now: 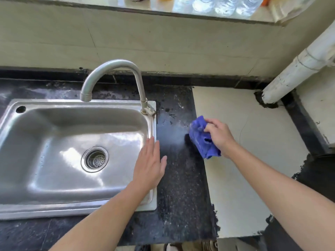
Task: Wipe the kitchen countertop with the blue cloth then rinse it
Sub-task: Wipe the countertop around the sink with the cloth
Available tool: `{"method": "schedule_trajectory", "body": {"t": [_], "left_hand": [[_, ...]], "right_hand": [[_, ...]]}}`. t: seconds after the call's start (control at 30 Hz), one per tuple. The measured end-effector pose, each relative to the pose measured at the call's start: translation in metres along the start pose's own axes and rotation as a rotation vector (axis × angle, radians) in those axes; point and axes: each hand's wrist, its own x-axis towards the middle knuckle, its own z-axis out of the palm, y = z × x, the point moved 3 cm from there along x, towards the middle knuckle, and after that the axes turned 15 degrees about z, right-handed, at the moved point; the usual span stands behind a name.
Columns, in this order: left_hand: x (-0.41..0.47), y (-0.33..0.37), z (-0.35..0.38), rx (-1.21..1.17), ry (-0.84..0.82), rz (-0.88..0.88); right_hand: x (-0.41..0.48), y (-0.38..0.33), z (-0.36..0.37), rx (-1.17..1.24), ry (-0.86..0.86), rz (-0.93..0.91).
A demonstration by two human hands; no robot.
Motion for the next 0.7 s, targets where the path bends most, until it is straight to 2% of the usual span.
{"method": "schedule_trajectory", "body": {"t": [0.1,0.23,0.3,0.43,0.53,0.6,0.63,0.67,0.7], "left_hand": [[0.018,-0.003,0.015,0.043,-0.011,-0.049],[0.019,-0.003,0.026,0.065,0.042,-0.069],[0.019,-0.004,0.027,0.055,0.069,-0.064],[0.020,-0.005,0.030,0.026,0.095,-0.060],[0.018,-0.006,0.030,0.020,0.086,-0.048],[0.018,-0.006,0.030,0.019,0.078,-0.049],[0.019,-0.006,0.030,0.021,0.077,-0.048],[0.019,-0.006,0.030,0.030,0.077,-0.047],[0.019,-0.006,0.030,0.040,0.075,-0.047]], "right_hand": [[0.065,-0.038,-0.001,0.033,0.044,-0.022],[0.104,-0.031,0.017,-0.731,0.396,-0.277],[0.092,-0.007,0.037,-0.834,0.412,-0.471],[0.029,0.046,0.055,-0.859,0.161,-0.739],[-0.017,0.068,0.046,-0.875,-0.205,-0.853],[-0.018,0.050,0.032,-0.799,-0.435,-0.745],[-0.009,0.030,0.026,-0.751,-0.487,-0.628],[0.006,0.007,0.021,-0.690,-0.481,-0.532],[0.031,-0.017,0.017,-0.633,-0.403,-0.481]]}}
